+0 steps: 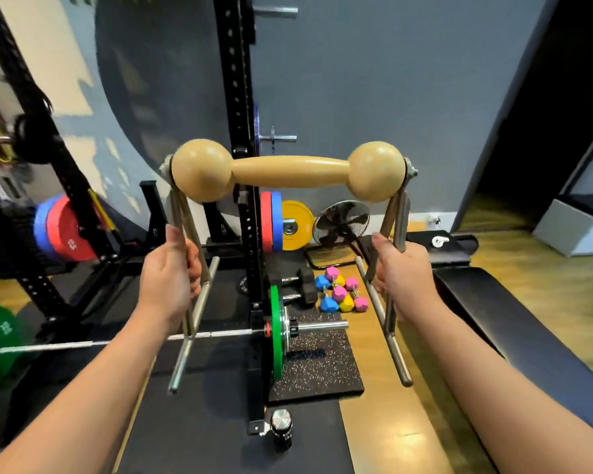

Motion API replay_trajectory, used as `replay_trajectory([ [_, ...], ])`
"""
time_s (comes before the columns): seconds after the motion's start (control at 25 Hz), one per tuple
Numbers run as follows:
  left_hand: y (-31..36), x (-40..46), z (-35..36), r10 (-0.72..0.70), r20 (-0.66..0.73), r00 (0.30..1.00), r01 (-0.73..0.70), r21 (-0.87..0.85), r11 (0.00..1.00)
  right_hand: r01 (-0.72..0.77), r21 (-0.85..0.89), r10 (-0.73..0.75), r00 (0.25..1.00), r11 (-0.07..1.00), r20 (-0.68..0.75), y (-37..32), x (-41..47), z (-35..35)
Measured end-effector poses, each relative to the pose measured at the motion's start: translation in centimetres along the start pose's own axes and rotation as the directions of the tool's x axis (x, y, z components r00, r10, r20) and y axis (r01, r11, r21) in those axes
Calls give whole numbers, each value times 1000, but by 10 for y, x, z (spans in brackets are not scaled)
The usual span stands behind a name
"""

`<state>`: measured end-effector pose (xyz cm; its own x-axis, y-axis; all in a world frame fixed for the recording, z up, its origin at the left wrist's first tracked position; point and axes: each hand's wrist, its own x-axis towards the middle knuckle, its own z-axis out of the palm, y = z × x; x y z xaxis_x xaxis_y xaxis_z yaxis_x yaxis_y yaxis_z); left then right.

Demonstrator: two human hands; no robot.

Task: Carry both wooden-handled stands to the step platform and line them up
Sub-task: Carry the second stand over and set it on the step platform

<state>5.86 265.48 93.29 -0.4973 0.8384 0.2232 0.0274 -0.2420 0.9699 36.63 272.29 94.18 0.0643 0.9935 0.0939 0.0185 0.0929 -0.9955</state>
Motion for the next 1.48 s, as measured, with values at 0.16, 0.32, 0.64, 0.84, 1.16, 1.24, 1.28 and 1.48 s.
replay_trajectory([
  [0.16,68,15,-6,118,51,992,-117,-31,993,106,69,-107,994,992,15,-65,10,10],
  [0.32,119,38,-20,172,97,980,-170,-25,985,153,127,-155,988,980,6,-113,12,30],
  [0.64,189,57,-58,261,79,962,-263,17,965,263,168,-267,964,950,0,-165,36,80],
  [0.84,225,53,-61,295,-56,954,-293,45,955,295,181,-312,947,938,74,-200,61,99],
  [1.16,261,14,-51,305,-283,909,-281,123,952,269,285,-352,887,920,298,-231,91,119],
  [1.24,267,0,-50,311,-336,889,-271,159,949,251,342,-370,861,906,349,-240,91,128],
  [1.28,272,-10,-52,315,-378,871,-264,181,947,227,372,-375,838,900,396,-244,87,134],
  [1.48,298,-74,-66,362,-532,766,-217,316,924,152,435,-396,735,887,550,-248,55,169],
])
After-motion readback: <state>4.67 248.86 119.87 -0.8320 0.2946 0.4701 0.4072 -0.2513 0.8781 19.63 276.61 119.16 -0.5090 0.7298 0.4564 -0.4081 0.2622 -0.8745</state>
